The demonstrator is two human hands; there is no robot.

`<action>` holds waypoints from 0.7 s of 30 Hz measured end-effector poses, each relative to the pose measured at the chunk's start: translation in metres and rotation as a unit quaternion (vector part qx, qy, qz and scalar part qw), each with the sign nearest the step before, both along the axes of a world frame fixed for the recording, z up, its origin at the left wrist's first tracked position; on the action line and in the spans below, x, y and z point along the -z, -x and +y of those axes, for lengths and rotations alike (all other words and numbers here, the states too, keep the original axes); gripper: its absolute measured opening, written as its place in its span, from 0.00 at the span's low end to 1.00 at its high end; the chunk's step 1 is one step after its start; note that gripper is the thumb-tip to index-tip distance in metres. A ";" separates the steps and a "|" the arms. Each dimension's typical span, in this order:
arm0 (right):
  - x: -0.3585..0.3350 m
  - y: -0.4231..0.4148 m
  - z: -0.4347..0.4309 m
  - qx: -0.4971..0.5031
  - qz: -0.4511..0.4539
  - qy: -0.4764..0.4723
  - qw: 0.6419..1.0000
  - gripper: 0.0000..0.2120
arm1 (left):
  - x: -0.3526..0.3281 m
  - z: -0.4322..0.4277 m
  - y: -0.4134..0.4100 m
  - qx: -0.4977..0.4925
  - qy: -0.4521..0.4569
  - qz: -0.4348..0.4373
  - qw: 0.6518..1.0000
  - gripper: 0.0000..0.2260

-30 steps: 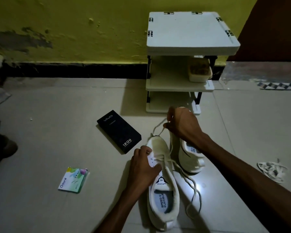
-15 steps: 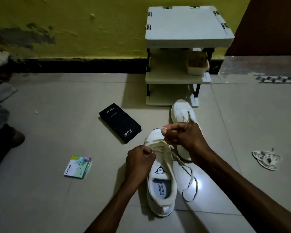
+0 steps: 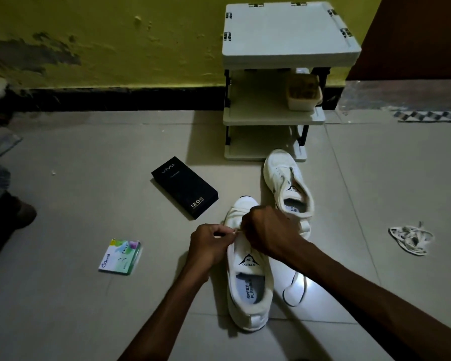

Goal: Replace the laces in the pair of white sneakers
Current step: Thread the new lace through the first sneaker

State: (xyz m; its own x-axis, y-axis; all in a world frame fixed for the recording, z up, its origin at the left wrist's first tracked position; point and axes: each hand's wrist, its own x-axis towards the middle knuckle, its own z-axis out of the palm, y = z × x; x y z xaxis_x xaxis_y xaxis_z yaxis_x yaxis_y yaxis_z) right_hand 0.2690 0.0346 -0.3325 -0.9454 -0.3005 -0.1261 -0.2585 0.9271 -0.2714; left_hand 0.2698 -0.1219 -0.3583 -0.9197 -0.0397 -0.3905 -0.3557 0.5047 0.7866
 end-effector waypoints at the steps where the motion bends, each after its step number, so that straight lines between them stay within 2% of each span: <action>1: 0.001 0.000 0.000 -0.004 0.004 0.004 1.000 0.04 | 0.001 -0.001 0.000 -0.001 -0.008 -0.006 1.000 0.05; 9: 0.009 -0.002 -0.003 0.002 0.006 -0.001 1.000 0.07 | 0.006 0.001 0.000 -0.014 -0.053 -0.015 0.998 0.04; 21: 0.012 -0.001 -0.009 -0.005 0.008 -0.003 1.000 0.07 | 0.006 0.004 -0.001 -0.008 -0.030 -0.011 0.999 0.06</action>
State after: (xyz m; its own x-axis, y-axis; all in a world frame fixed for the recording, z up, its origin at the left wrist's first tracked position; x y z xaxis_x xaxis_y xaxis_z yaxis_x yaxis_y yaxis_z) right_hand 0.2697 0.0251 -0.3441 -0.9441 -0.3095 -0.1132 -0.2723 0.9262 -0.2607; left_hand 0.2707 -0.1184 -0.3641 -0.9100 -0.0297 -0.4136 -0.3815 0.4505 0.8071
